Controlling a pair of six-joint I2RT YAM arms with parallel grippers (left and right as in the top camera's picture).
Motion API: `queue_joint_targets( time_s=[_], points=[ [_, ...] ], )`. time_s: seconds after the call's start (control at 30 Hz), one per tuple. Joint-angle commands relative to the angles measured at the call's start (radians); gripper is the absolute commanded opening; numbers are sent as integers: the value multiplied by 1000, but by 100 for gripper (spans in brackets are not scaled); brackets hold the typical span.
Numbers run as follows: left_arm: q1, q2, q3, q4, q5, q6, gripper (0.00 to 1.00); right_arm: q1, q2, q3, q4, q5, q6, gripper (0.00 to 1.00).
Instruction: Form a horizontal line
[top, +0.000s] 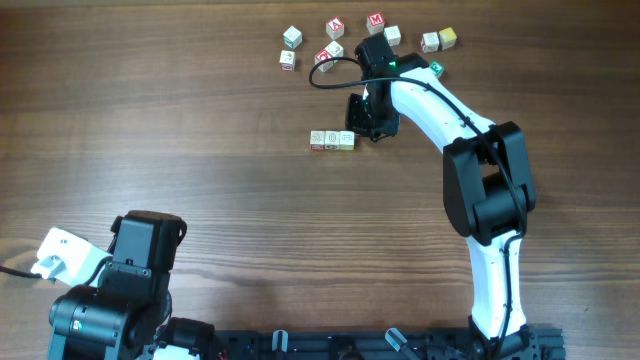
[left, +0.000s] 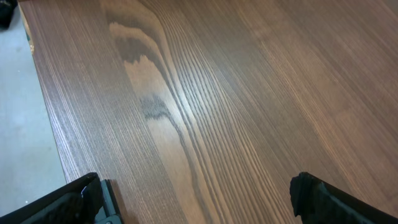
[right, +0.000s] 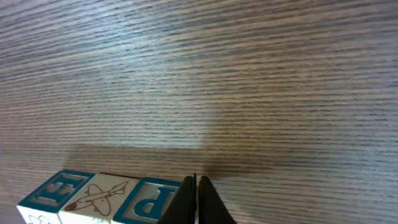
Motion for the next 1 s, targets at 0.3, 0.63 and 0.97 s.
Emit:
queue_joint_targets(
  time_s=[0.3,0.63,0.97],
  points=[
    [8,-3,-2,-1,-6,-21,100,4,-8,5,4,-23,-23,4],
    [8,-3,-2,-1,-6,-21,100,2,-12,5,-36,122,152,4],
    [8,-3,-2,-1,-6,-21,100,2,-113,5,-109,327,222,5]
  ],
)
